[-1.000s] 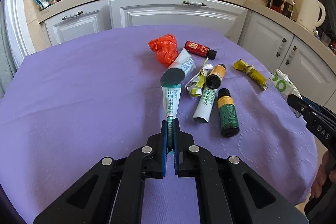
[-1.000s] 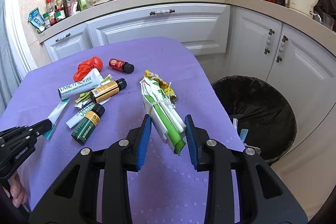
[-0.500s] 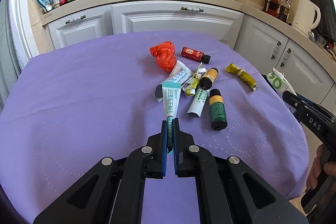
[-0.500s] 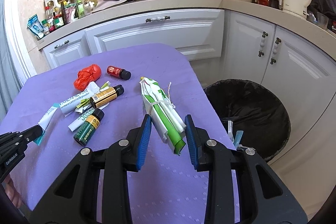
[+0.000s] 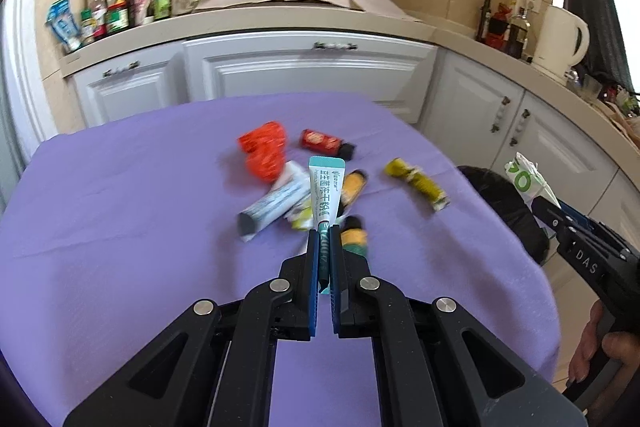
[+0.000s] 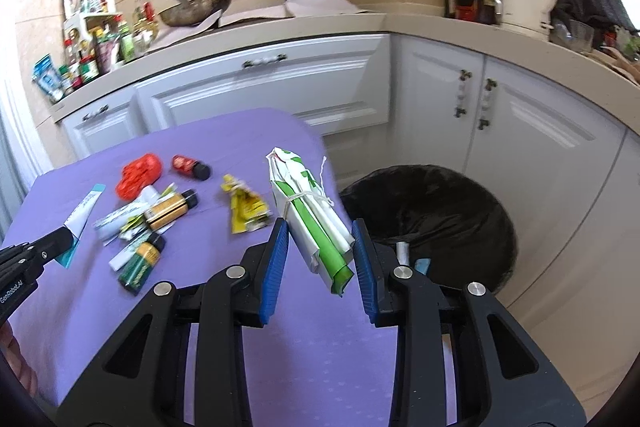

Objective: Collect trash
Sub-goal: 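Carry the green-and-white packet and teal tube over the black bin with both grippers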

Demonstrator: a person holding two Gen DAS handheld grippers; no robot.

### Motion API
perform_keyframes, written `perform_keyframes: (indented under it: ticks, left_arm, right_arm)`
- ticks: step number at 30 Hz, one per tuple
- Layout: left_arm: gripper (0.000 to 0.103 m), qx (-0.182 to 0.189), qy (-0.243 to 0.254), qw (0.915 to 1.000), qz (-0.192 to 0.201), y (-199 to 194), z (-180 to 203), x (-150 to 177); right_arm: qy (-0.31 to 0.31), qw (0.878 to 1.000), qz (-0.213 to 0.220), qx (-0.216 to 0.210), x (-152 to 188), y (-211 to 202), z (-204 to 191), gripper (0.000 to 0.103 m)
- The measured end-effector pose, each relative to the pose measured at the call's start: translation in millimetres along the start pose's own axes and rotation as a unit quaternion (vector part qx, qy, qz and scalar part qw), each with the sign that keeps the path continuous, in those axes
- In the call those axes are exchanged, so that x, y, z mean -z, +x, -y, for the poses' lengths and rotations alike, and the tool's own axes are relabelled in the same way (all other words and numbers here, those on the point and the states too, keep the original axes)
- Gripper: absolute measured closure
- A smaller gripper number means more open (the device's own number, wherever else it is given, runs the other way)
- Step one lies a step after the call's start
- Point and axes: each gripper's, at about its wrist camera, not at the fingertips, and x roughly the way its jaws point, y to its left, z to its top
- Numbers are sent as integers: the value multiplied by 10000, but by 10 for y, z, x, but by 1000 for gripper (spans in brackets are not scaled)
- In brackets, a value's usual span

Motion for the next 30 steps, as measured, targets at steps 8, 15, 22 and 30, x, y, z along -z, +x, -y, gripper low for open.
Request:
perform_keyframes:
  ticks: [8, 15, 22, 30]
  left_arm:
    - [98, 364, 322, 9988, 103, 202, 474, -153]
    - [98, 610, 567, 9964, 135, 407, 900, -257]
    - [98, 742, 781, 9941, 139, 643, 1279, -369]
    - [97, 843, 1049, 9909, 25, 913, 1661, -393]
  right_arm:
    - [254, 9984, 154, 483, -83, 21, 390, 71]
    - [478, 9952, 177, 832, -119, 98, 746, 71]
    - [588, 9928, 162, 1027, -135, 208, 1018, 71]
    - [698, 9912, 120, 1117, -131, 365, 1252, 71]
